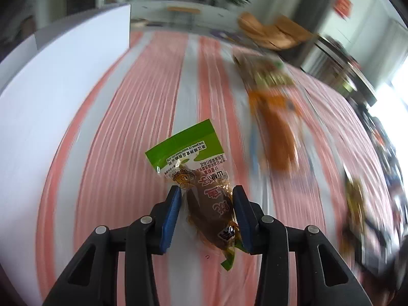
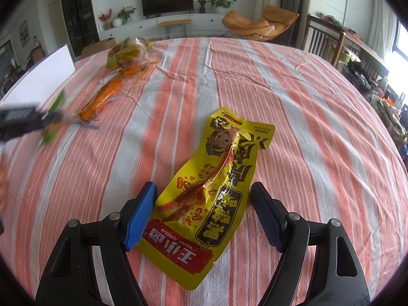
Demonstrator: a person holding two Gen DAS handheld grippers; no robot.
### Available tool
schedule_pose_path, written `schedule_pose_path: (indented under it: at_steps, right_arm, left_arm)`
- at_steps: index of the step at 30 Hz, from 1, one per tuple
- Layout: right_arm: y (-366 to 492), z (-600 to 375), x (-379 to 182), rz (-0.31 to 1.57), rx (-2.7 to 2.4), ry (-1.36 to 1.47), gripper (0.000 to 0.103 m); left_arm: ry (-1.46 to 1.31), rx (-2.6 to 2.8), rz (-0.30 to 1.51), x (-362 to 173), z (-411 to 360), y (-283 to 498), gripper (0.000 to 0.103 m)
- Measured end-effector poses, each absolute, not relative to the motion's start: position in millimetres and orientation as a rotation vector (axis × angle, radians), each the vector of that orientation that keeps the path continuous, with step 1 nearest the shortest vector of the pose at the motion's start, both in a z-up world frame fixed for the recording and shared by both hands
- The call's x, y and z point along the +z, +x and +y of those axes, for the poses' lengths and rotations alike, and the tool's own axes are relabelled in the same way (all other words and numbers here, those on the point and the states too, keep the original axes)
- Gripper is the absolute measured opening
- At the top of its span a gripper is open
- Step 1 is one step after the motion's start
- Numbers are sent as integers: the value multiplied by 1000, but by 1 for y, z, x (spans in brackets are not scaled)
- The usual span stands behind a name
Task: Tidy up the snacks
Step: 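Grasp the green-labelled bread packet with the left tool and lift it, then close the right tool on the yellow packet while the left holds the bread packet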
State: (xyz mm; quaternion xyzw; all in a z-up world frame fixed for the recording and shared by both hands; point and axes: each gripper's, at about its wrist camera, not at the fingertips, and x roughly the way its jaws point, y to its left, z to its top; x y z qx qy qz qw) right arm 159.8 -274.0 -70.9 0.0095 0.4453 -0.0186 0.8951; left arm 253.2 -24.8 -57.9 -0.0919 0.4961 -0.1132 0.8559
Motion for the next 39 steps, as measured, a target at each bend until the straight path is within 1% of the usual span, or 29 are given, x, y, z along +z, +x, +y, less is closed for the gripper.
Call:
schedule_pose_path:
  at_steps: [3, 5, 6, 7, 8, 10, 12, 15, 17, 18, 19, 39]
  right_arm:
    - [158, -275, -71, 923, -39, 18, 79]
    - [158, -275, -71, 923, -39, 18, 79]
    - [158, -275, -71, 923, -39, 18, 79]
    - [158, -275, -71, 923, -39, 19, 79]
    - [158, -275, -71, 923, -39, 18, 79]
    - [158, -275, -71, 923, -38, 19, 79]
    - [158, -275, -71, 923, -38, 19, 79]
    - [158, -275, -71, 923, -38, 19, 79]
    - [158, -275, -71, 923, -37, 19, 79]
    - [158, -275, -71, 923, -37, 19, 79]
    - [158, -275, -71, 923, -37, 19, 79]
    - [158, -275, -71, 923, -36, 19, 79]
  left_arm:
    - [-152, -414, 1103, -56, -10, 210, 41]
    - [-115, -475, 1109, -53, -1, 189, 43]
    - [-97, -463, 1110, -53, 1, 181, 49]
    - [-84, -433, 1108, -53, 3, 176, 58]
    - [-89, -415, 1077, -54, 3, 171, 61]
    - [-98, -392, 1053, -57, -3, 166, 82]
    - [-67, -349, 1043, -60, -21, 165, 91]
    - [31, -281, 1012, -68, -46, 163, 95]
    - [68, -247, 985, -72, -49, 161, 99]
    - [88, -236, 965, -74, -52, 159, 103]
    - [95, -233, 945, -77, -55, 157, 103]
    - [86, -226, 943, -76, -50, 156, 103]
